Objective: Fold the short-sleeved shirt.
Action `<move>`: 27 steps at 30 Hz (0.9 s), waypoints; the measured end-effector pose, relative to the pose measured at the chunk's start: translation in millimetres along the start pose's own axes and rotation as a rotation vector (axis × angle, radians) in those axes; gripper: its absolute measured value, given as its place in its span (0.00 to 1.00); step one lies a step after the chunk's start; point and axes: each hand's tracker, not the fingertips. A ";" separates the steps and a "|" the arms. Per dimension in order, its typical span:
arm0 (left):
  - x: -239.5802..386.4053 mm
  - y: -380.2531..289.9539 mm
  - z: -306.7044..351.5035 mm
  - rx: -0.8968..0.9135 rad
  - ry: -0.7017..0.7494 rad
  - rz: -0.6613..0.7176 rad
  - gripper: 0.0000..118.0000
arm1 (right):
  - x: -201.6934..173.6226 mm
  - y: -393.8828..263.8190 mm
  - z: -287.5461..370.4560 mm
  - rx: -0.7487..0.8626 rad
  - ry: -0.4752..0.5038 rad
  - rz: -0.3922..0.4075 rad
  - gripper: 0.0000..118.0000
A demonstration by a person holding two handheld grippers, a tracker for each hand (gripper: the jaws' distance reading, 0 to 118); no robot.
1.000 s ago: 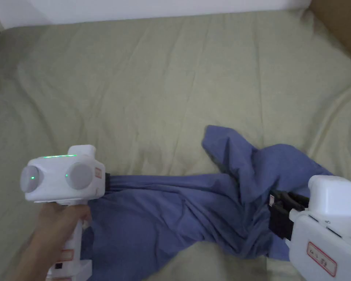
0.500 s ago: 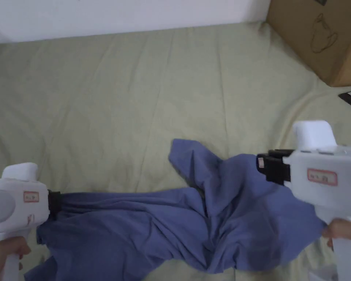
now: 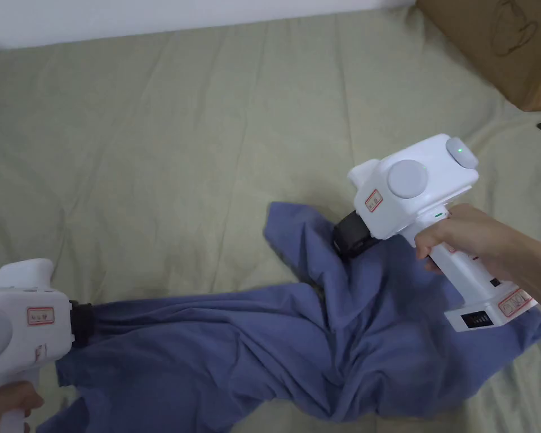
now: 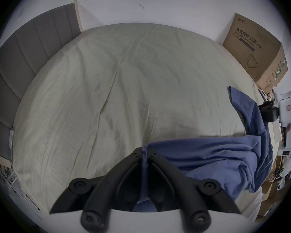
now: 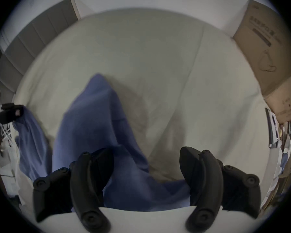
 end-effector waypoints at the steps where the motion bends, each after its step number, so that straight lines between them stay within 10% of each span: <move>1: -0.5 -0.4 -1.9 -0.003 -0.003 0.002 0.02 | -2.1 -1.0 -6.6 -0.023 0.051 0.006 0.74; 6: 1.8 -2.9 -11.2 -0.017 0.009 -0.011 0.02 | -7.2 -2.0 -10.6 -0.028 0.008 -0.022 0.67; 10: 0.5 -3.9 -14.7 -0.024 0.009 0.004 0.02 | -32.4 -1.5 -0.9 -0.021 -0.084 0.109 0.54; 13: -0.9 -4.4 -12.0 -0.023 0.007 0.006 0.02 | -45.5 -6.3 4.8 0.020 -0.193 0.167 0.03; 27: -14.5 24.5 75.9 0.150 0.014 0.034 0.02 | 23.3 -3.1 161.4 0.282 0.000 -0.152 0.03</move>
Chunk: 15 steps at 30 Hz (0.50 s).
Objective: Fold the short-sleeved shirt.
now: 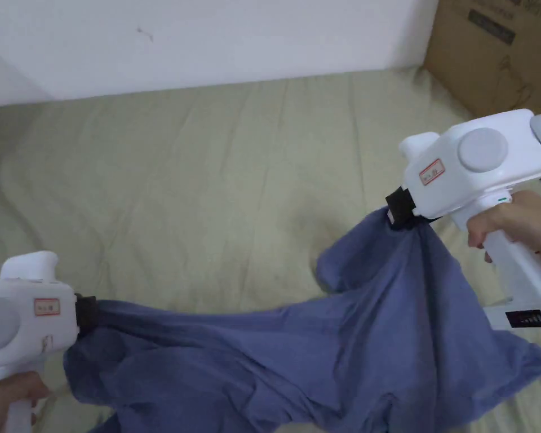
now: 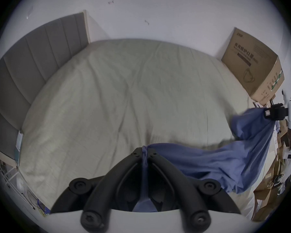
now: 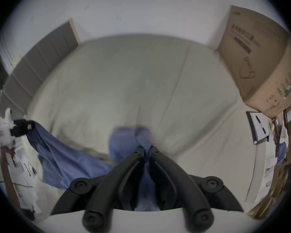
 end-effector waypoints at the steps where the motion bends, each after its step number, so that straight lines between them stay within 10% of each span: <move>1: -3.2 5.9 11.1 0.028 0.002 0.014 0.02 | 4.8 4.8 15.4 0.022 0.000 -0.011 0.03; 15: -16.1 118.5 203.7 0.460 0.082 -0.031 0.02 | 25.8 57.3 224.7 0.423 0.017 -0.090 0.03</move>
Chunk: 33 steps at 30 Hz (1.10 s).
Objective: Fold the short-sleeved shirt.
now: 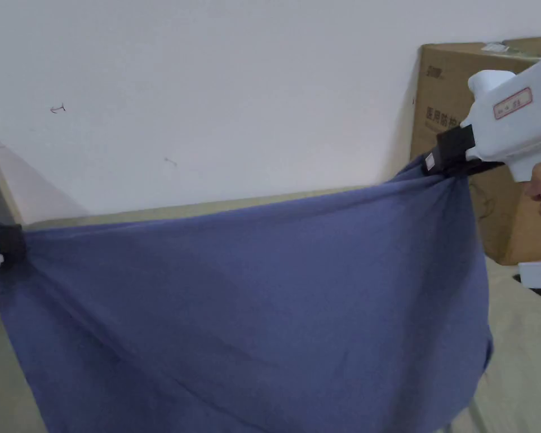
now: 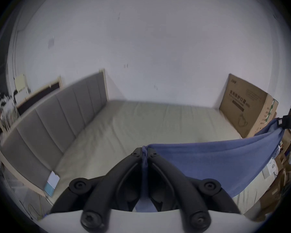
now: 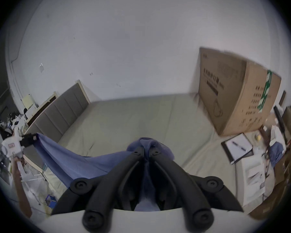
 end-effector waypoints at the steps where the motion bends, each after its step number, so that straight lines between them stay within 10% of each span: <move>1: 0.6 12.4 9.3 0.025 0.001 -0.005 0.02 | -5.0 8.6 10.8 0.027 -0.020 0.014 0.03; 33: 22.0 297.6 -20.1 0.347 0.034 -0.051 0.02 | -75.2 226.6 79.4 0.398 0.002 -0.186 0.03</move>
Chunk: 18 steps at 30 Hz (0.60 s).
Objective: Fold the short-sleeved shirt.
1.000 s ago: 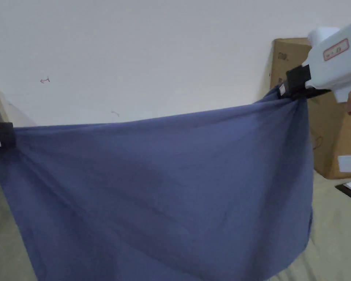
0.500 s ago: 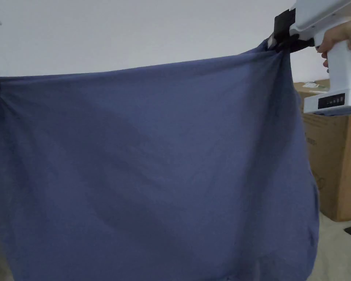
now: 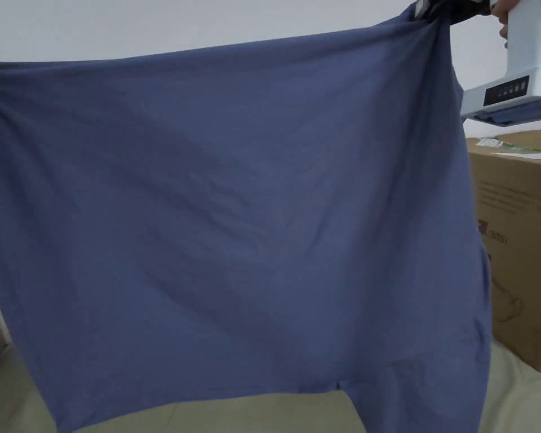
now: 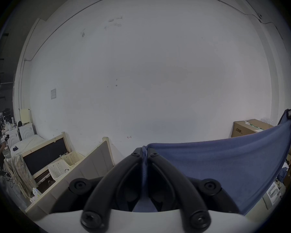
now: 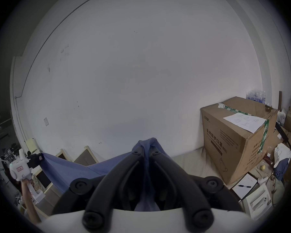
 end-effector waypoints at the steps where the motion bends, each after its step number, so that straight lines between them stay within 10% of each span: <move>1: 0.6 -4.1 -2.0 0.006 0.001 0.001 0.02 | 0.8 -5.0 -2.5 0.002 -0.002 0.001 0.03; 18: 12.7 -235.6 -123.8 -0.338 0.018 0.005 0.02 | 36.4 -234.0 -113.9 -0.376 -0.105 0.052 0.03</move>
